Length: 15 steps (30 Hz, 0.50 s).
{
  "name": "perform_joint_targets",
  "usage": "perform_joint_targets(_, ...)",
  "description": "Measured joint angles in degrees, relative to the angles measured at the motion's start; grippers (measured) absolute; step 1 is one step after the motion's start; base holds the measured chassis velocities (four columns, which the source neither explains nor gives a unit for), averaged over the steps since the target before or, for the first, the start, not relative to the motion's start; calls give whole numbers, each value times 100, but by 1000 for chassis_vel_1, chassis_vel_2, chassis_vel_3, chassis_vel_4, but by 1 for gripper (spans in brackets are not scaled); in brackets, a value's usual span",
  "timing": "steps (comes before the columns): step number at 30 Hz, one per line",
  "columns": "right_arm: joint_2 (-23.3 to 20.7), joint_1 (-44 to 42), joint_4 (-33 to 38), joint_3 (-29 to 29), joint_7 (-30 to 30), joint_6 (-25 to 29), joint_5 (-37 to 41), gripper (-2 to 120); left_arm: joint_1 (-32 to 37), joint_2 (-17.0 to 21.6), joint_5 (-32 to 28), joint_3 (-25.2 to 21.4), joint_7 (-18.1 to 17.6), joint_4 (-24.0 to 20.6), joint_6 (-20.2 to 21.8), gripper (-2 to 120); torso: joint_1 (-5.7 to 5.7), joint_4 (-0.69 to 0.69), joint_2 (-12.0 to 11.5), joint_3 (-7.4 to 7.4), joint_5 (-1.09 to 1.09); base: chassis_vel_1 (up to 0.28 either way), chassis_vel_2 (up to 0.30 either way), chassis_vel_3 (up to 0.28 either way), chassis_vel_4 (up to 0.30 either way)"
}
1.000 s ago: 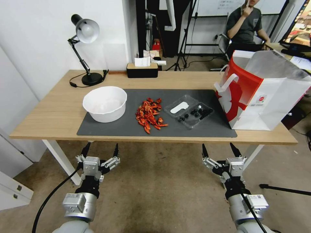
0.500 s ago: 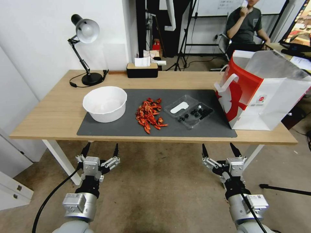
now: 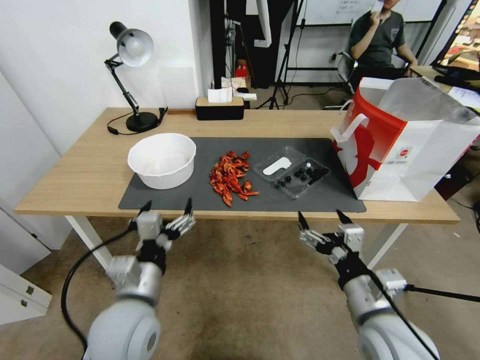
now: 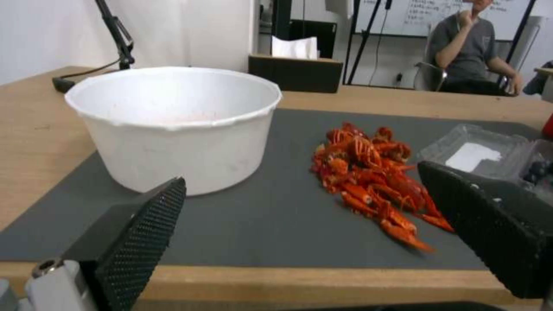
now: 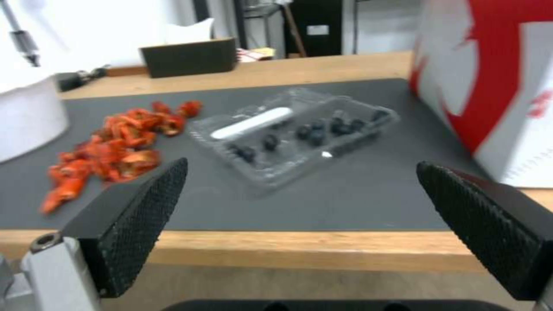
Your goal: Close the disposable takeout box, then place it into the delivery bag.
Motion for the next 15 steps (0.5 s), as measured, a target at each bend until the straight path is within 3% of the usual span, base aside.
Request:
perform_joint_targets(11,16,-7,-21,27,215,17,72,100,169,21,0,-19,71,-39,-131,100,-1,-1,0,-1,0,0,0,0,0)
perform_joint_targets(15,-221,64,-14,-126,455,1,526,100,229,21,-13,-22,96,-52,-191,100,-2,-1,0,-1,1,0,0,0,0)
